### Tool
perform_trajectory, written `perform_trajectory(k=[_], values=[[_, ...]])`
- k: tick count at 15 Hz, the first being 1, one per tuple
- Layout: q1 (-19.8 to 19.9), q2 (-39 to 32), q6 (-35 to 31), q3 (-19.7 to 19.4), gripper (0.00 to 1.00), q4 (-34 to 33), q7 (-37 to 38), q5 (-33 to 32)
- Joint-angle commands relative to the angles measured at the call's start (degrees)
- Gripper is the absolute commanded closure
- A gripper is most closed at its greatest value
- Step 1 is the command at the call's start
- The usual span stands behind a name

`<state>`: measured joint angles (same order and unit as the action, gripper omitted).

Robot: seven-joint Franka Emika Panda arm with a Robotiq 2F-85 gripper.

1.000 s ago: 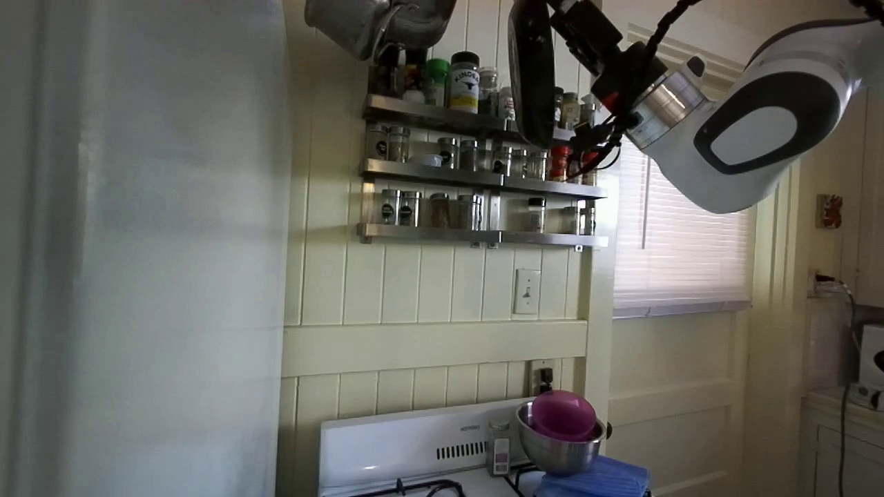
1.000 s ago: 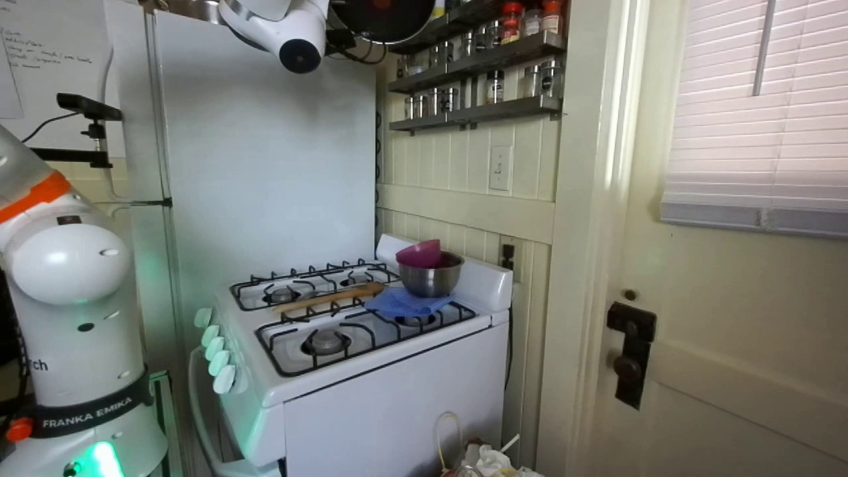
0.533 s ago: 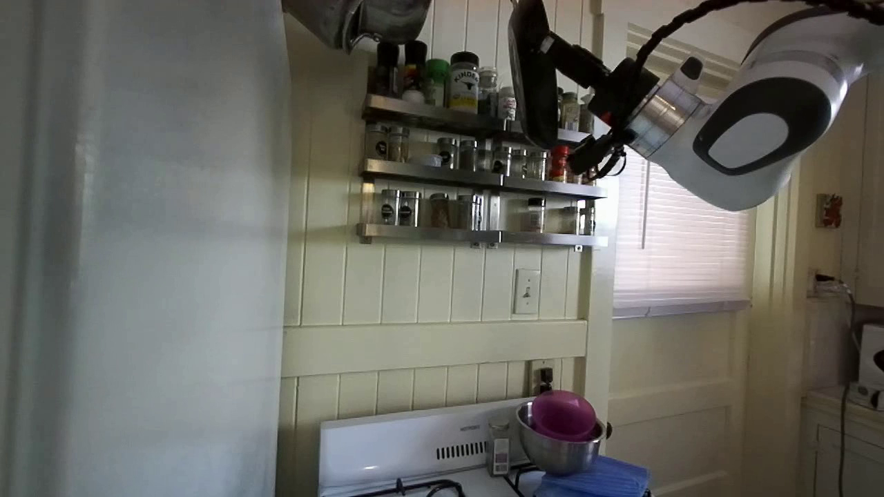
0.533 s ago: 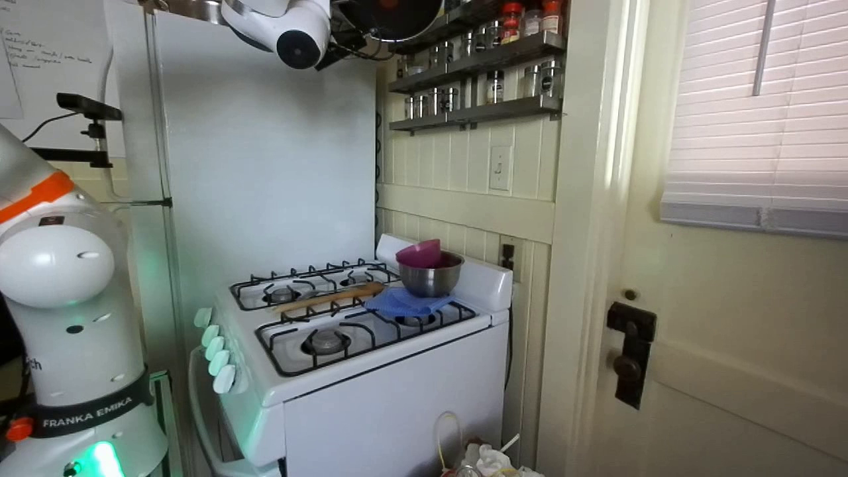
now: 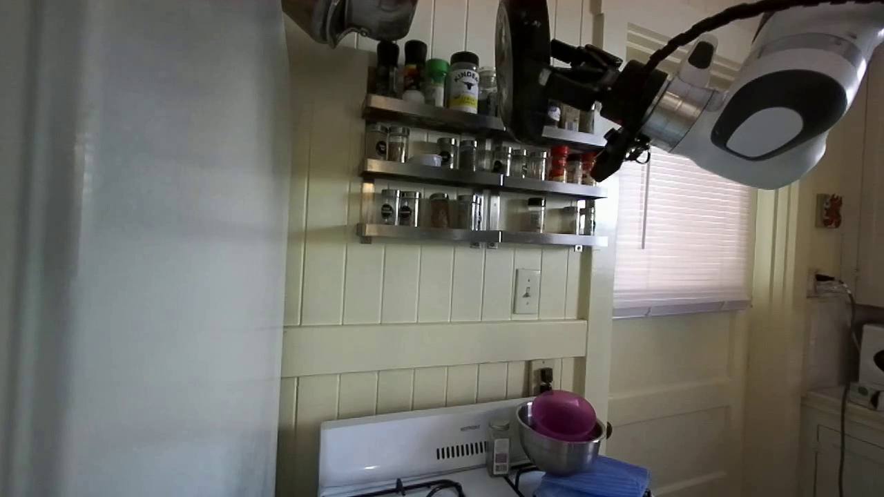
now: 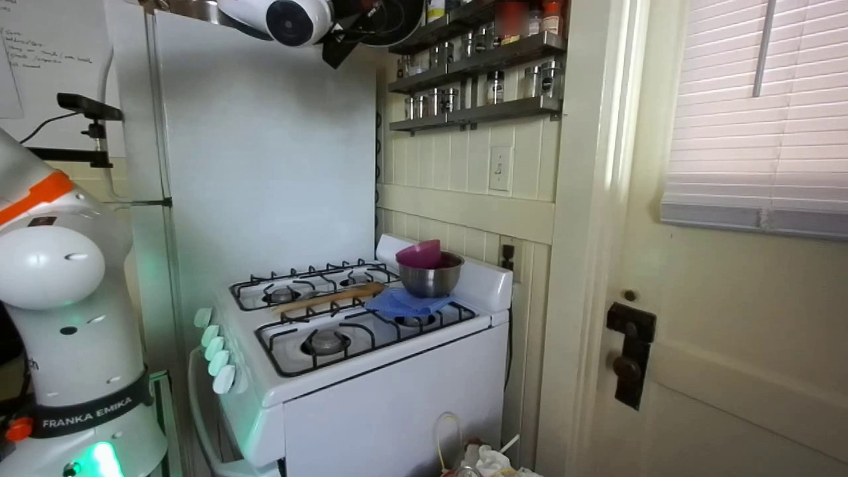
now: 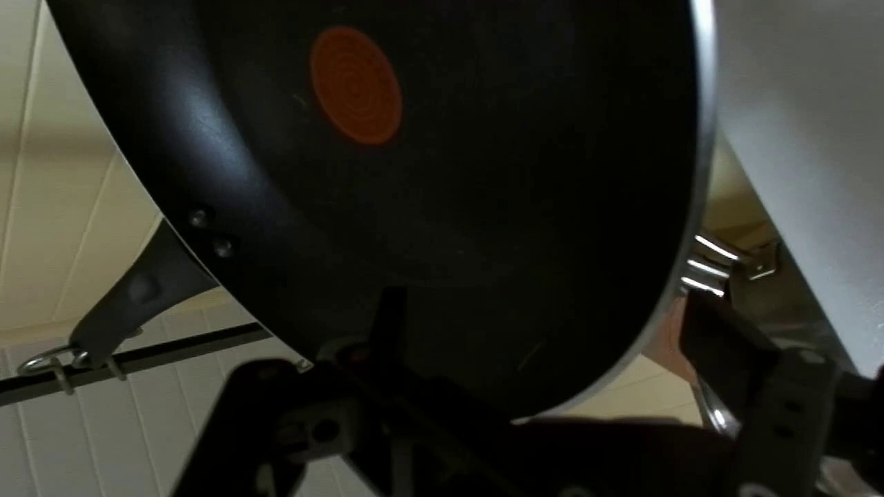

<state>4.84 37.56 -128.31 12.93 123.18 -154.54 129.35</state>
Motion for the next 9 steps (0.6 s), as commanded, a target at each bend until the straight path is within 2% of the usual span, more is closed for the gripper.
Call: perform_trajectory(k=[1, 6, 9], values=[[0.4, 5.0, -6.1, 1.0, 0.00, 1.8, 3.7, -8.0], [0.5, 12.4, -19.6, 4.6, 0.00, 3.1, 21.5, -25.3], [0.0, 15.8, -25.1, 7.3, 0.00, 4.2, 35.3, -38.6]])
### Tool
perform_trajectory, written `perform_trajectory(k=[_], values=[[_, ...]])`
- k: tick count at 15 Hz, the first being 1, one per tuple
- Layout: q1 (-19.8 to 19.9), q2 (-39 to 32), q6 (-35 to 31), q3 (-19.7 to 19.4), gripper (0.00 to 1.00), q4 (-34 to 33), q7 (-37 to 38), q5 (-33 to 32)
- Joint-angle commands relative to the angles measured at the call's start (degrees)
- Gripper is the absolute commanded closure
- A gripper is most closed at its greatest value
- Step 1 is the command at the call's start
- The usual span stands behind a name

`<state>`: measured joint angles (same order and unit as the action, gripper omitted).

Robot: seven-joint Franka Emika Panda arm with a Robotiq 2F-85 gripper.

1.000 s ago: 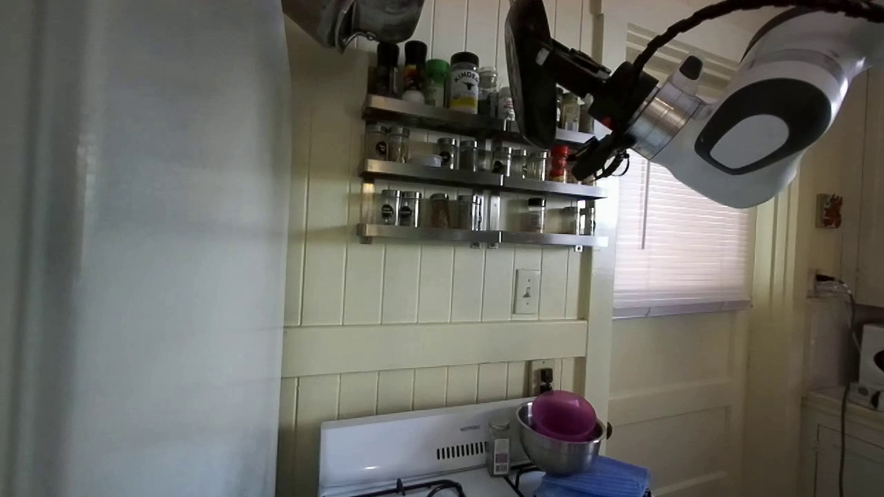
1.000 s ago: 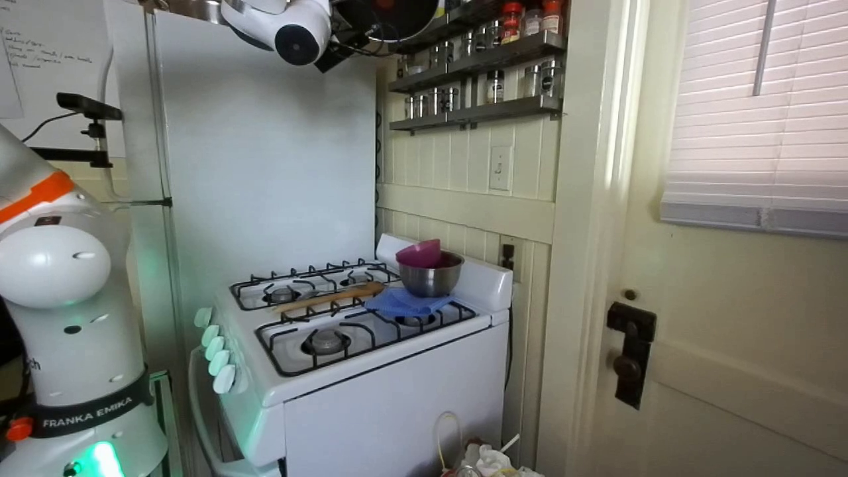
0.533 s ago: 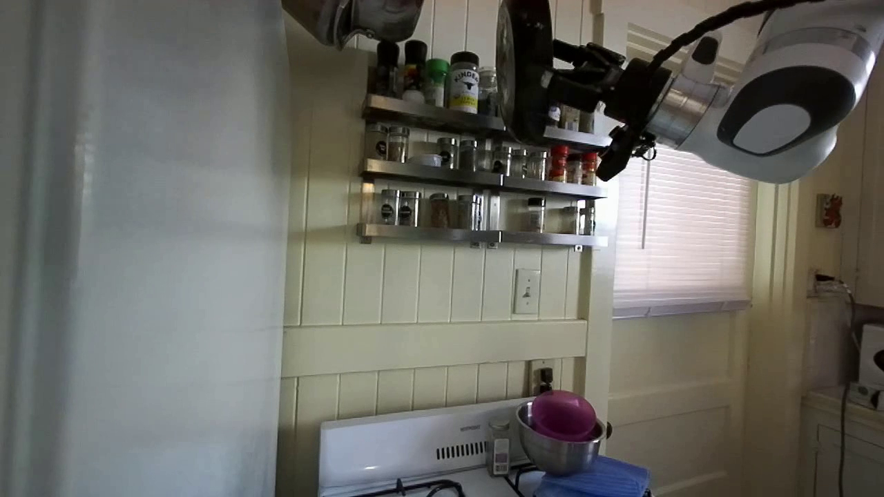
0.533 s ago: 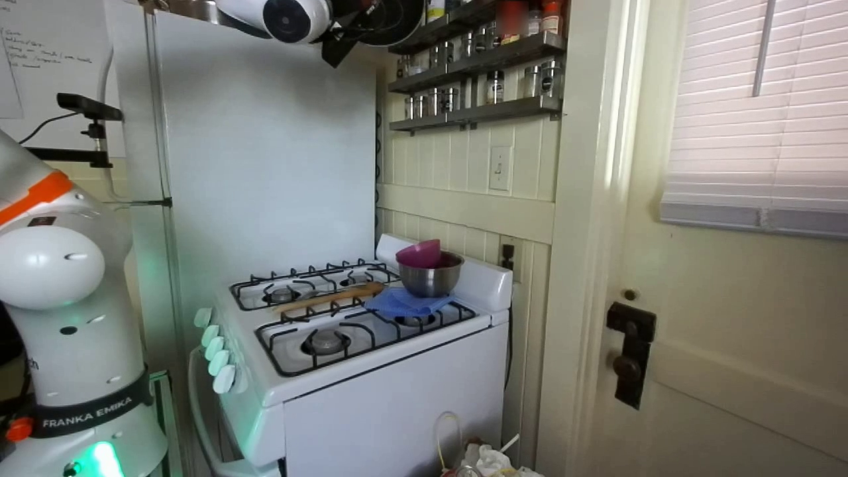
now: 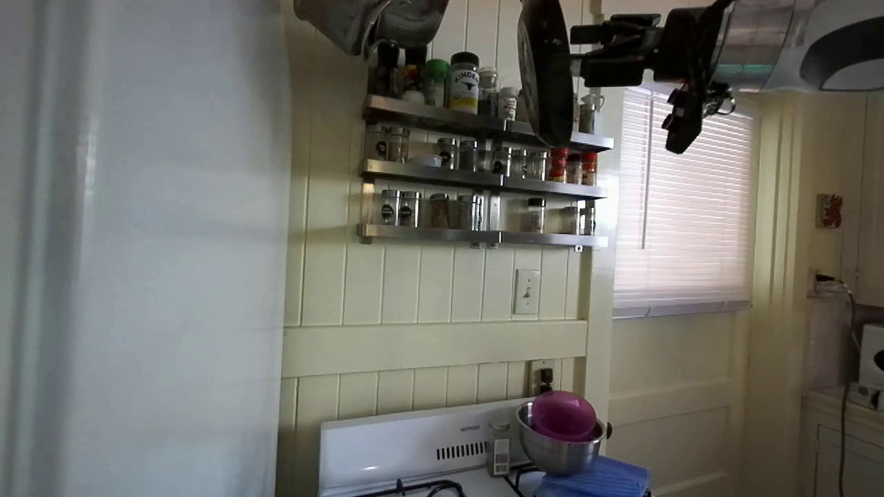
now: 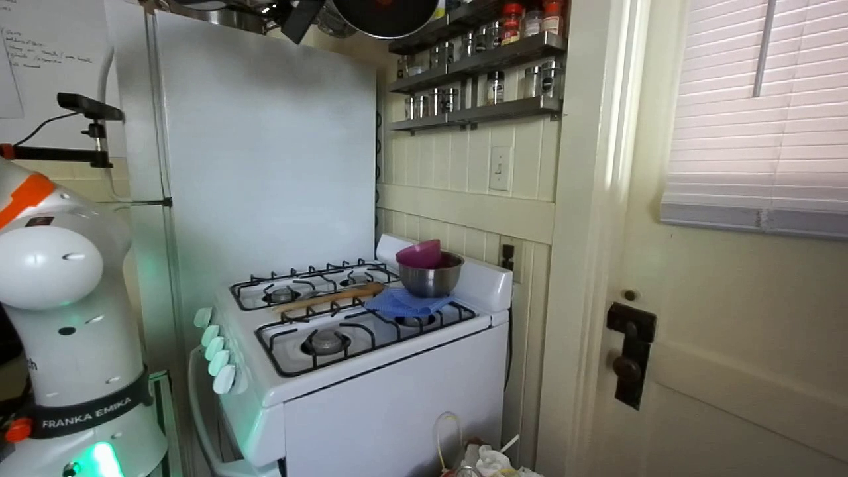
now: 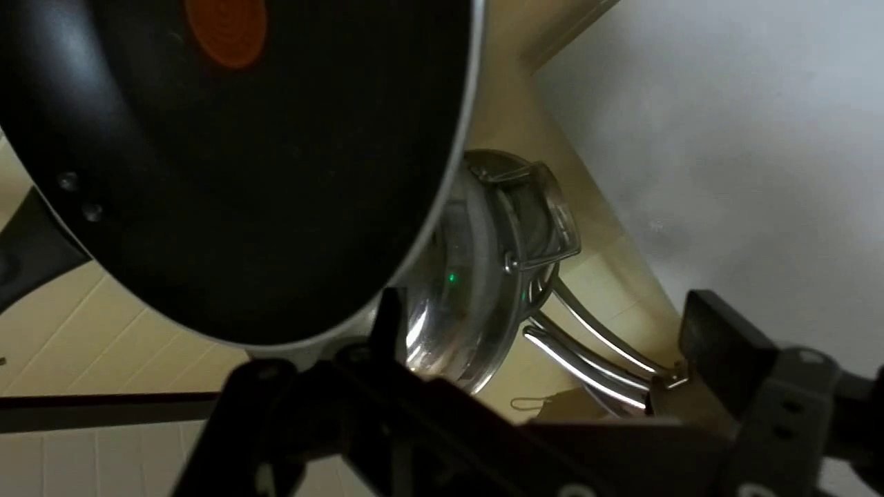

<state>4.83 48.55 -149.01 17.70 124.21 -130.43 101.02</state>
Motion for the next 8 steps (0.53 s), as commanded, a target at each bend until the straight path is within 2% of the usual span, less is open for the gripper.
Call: perform_trajectory(k=[1, 3, 4, 6, 7, 8], values=[[-0.1, 5.5, -4.9, 3.2, 0.00, 3.5, 15.7, -14.3], [-1.1, 6.1, -2.9, 3.1, 0.00, 5.5, 24.9, -21.8], [2.4, 7.9, 1.8, 3.7, 0.00, 5.9, 29.7, -22.0], [2.1, 9.6, 6.8, 2.6, 0.00, 6.9, 38.5, -26.0], [1.6, 10.2, 9.6, 1.5, 0.00, 6.8, 42.8, -27.8], [-2.6, 9.2, 9.7, -0.8, 0.00, 6.6, 46.9, -31.5]])
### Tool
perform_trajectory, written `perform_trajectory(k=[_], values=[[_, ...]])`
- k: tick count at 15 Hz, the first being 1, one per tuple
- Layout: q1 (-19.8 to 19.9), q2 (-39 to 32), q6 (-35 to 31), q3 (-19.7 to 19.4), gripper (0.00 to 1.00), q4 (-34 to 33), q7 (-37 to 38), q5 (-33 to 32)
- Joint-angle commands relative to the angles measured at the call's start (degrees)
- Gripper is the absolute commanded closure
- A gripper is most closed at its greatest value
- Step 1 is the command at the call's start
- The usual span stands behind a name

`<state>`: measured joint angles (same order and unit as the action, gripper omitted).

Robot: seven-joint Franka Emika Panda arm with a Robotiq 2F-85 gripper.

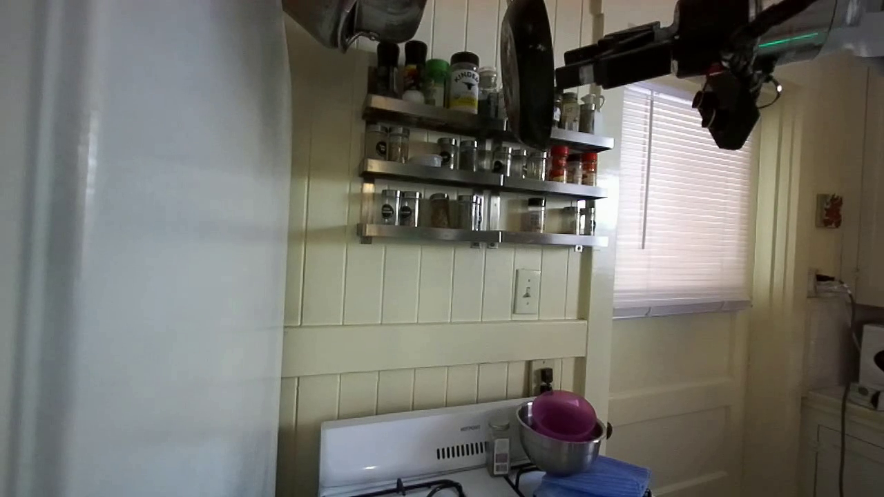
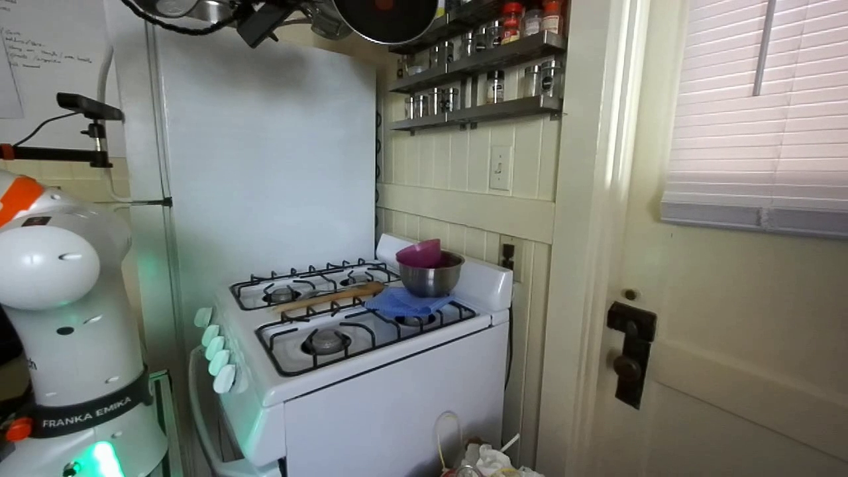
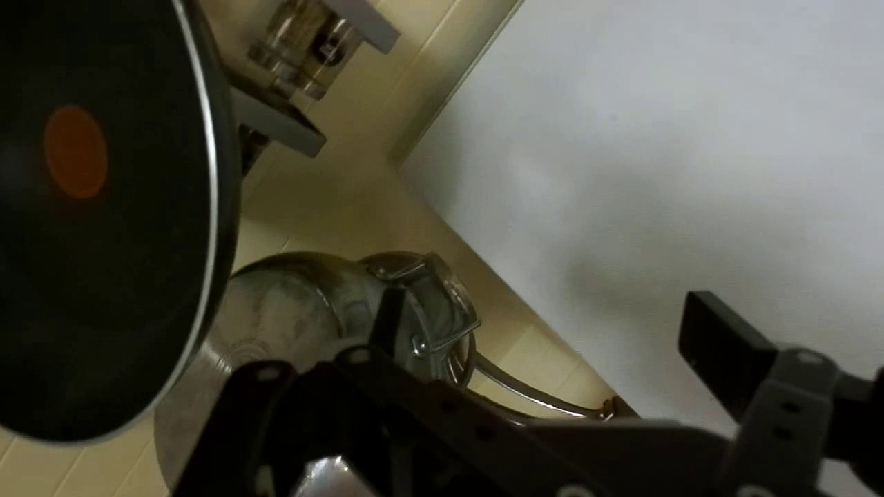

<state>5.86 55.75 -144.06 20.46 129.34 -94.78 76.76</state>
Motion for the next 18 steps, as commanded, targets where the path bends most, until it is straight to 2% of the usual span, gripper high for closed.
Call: perform_trajectory(k=[1, 5, 9, 11, 14, 15, 16, 18], values=[[-3.9, 2.7, 7.6, -4.7, 0.00, 1.4, 15.6, -9.9], [-8.2, 5.2, 15.9, -11.4, 0.00, 2.2, 29.7, -17.6], [-11.7, 8.9, 24.6, -19.5, 0.00, 4.8, 38.5, -19.7], [-11.9, 10.7, 29.7, -23.3, 0.00, 6.4, 42.0, -19.8], [-11.4, 12.4, 35.2, -28.5, 0.00, 9.7, 44.8, -17.4], [-10.5, 12.6, 34.7, -29.5, 0.00, 11.1, 45.5, -15.6], [-10.3, 10.4, 34.1, -27.9, 0.00, 7.7, 42.8, -17.0], [-9.9, 10.9, 34.6, -29.6, 0.00, 9.6, 43.3, -16.2]])
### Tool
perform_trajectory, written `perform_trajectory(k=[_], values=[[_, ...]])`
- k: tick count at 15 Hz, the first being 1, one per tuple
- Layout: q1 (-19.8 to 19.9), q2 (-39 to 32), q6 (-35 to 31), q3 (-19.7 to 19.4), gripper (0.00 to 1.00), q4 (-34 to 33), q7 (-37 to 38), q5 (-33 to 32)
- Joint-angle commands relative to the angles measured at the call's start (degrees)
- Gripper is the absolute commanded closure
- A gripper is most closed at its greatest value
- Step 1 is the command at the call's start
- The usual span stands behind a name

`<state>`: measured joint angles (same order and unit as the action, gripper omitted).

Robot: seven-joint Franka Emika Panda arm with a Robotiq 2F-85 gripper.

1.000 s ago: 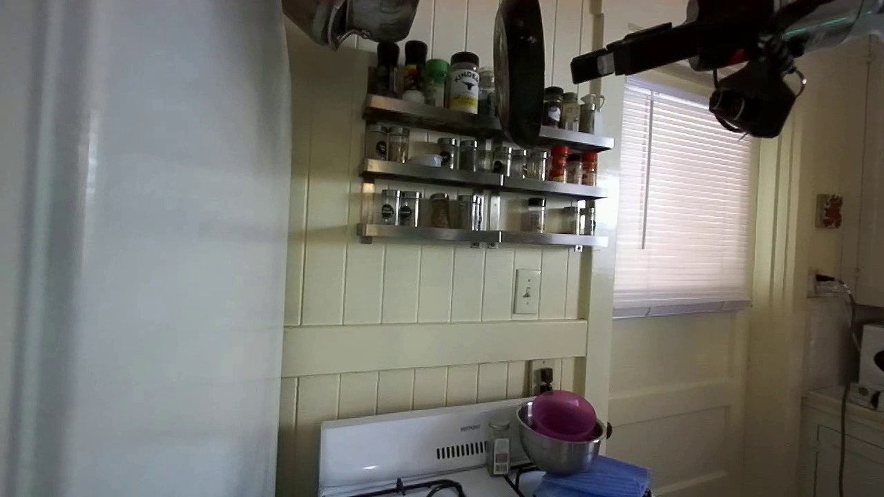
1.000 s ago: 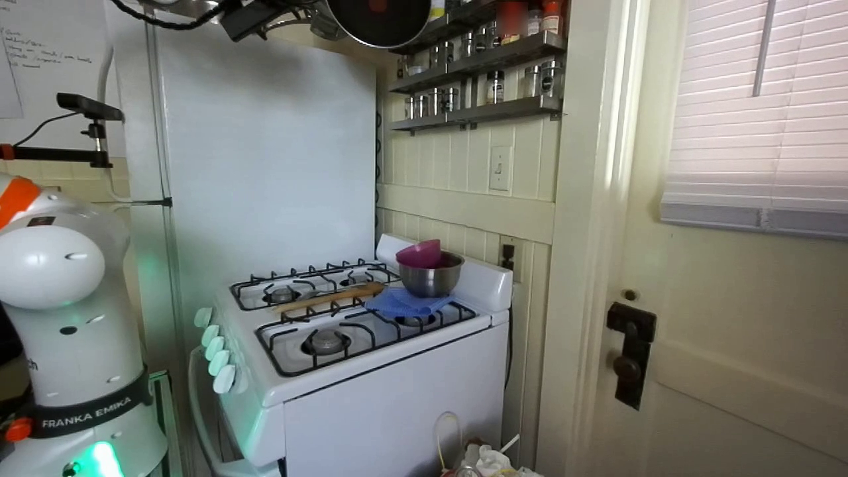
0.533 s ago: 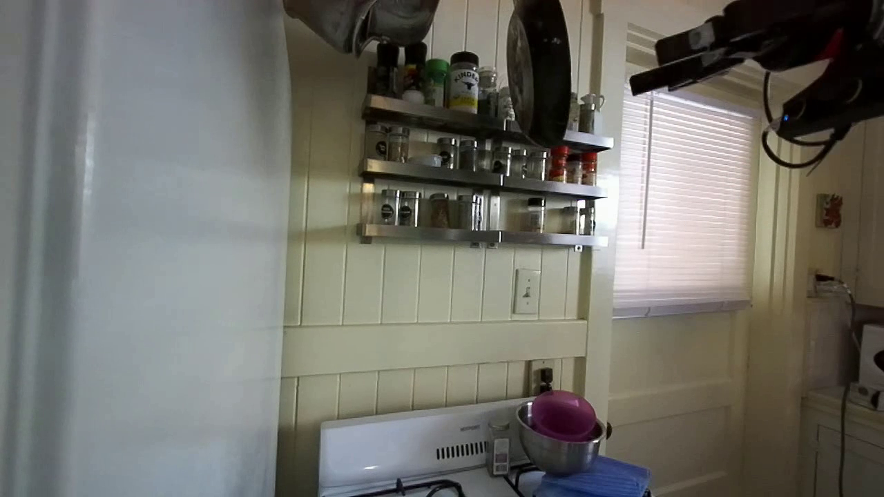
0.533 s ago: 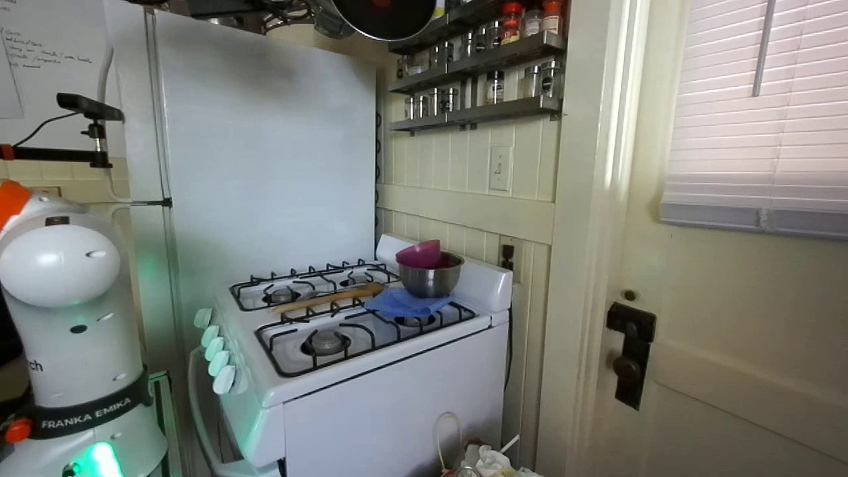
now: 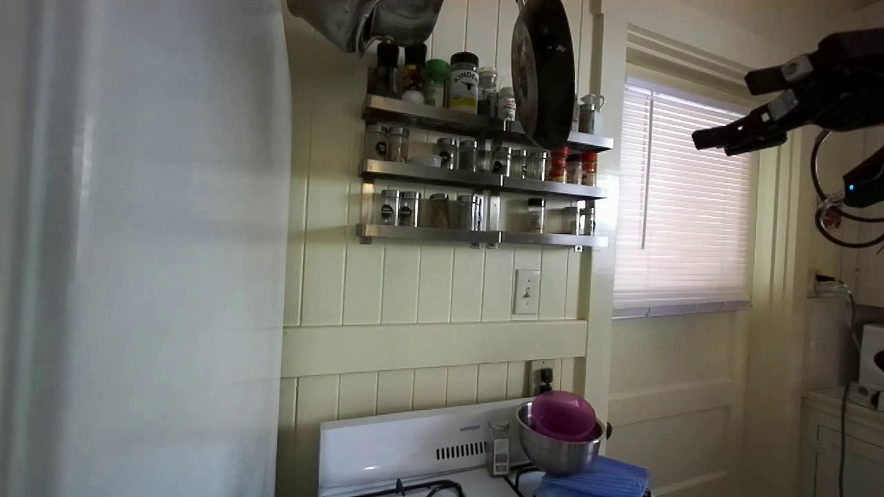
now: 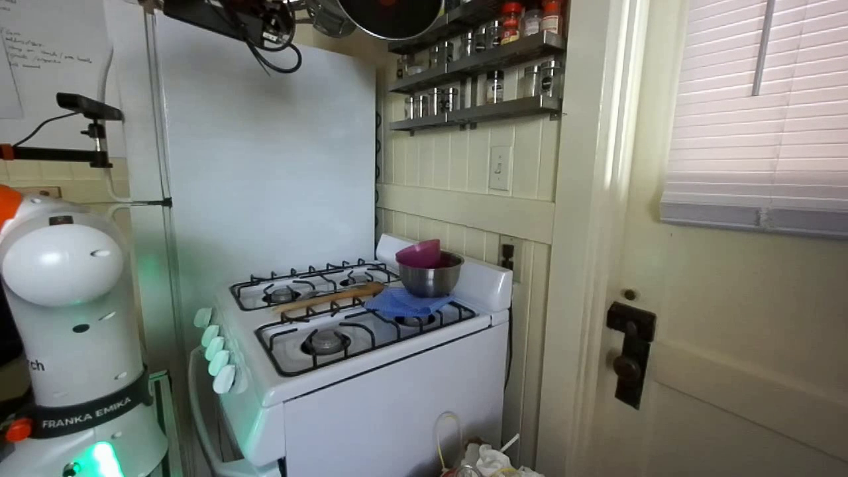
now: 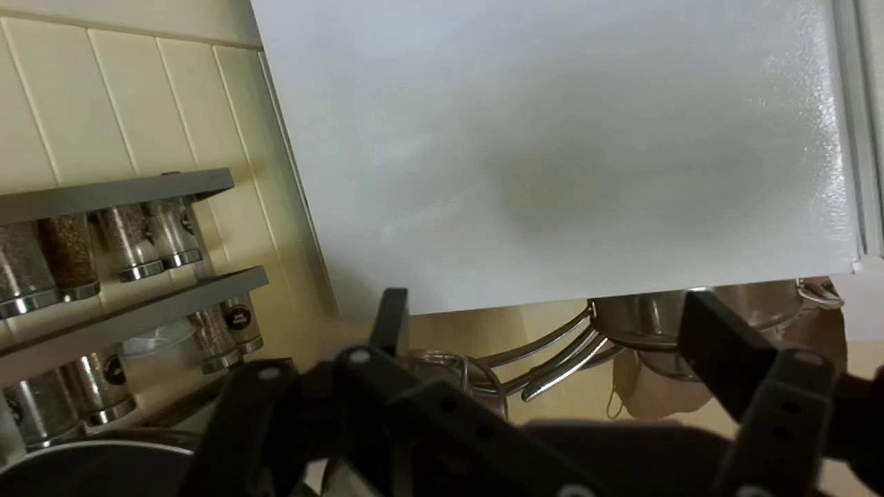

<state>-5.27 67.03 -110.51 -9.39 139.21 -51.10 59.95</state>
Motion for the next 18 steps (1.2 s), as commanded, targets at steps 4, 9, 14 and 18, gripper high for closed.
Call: perform_trajectory(k=[4, 9, 14, 18], values=[[0.3, -1.1, 9.0, -2.4, 0.00, -0.9, 0.5, -4.8], [-1.1, -5.9, 29.6, -10.3, 0.00, -5.5, -0.7, -11.2], [-3.2, -16.8, 41.4, -11.4, 0.00, -15.4, -5.9, -15.2], [-3.2, -24.3, 51.0, -10.3, 0.00, -22.0, -6.8, -15.4]])
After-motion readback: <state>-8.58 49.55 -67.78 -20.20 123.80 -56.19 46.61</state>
